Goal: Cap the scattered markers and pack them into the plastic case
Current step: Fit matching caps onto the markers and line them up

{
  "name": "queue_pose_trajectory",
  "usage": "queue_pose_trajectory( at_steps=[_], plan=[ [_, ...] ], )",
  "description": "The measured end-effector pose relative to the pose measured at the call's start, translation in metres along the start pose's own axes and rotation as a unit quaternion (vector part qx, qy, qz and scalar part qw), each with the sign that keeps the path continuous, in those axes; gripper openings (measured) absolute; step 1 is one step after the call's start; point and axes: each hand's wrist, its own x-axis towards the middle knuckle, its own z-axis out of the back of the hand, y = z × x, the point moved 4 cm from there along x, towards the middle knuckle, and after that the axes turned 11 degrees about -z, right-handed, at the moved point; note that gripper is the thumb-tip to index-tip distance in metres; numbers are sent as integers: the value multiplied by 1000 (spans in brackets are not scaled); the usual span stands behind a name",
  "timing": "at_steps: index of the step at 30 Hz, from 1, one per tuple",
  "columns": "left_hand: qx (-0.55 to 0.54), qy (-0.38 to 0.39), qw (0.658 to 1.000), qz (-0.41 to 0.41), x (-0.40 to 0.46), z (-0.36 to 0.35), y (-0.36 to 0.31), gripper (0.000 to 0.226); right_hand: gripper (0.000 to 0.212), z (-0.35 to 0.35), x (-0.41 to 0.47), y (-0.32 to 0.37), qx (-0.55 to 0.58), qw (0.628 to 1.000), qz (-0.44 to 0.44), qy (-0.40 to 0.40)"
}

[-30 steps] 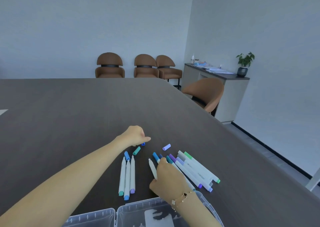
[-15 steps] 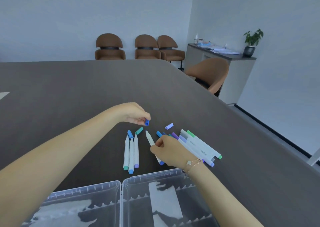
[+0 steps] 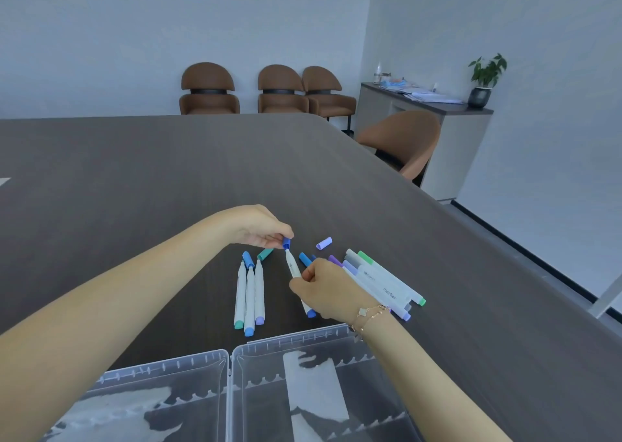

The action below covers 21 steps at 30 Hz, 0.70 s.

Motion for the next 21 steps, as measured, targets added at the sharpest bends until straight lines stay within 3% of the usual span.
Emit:
queue_pose_trajectory(
  at_steps=[9, 16, 21],
  plan=[
    [57, -1, 996, -63, -5, -7, -1, 12, 24, 0, 3, -2, 31, 999, -12, 7],
    [123, -38, 984, -121, -8, -3, -10, 17, 17, -1, 3, 4, 90, 996, -9, -15],
    [198, 2, 973, -121, -13, 0, -12, 28, 32, 2, 4, -3, -4, 1000, -21, -12]
  ],
)
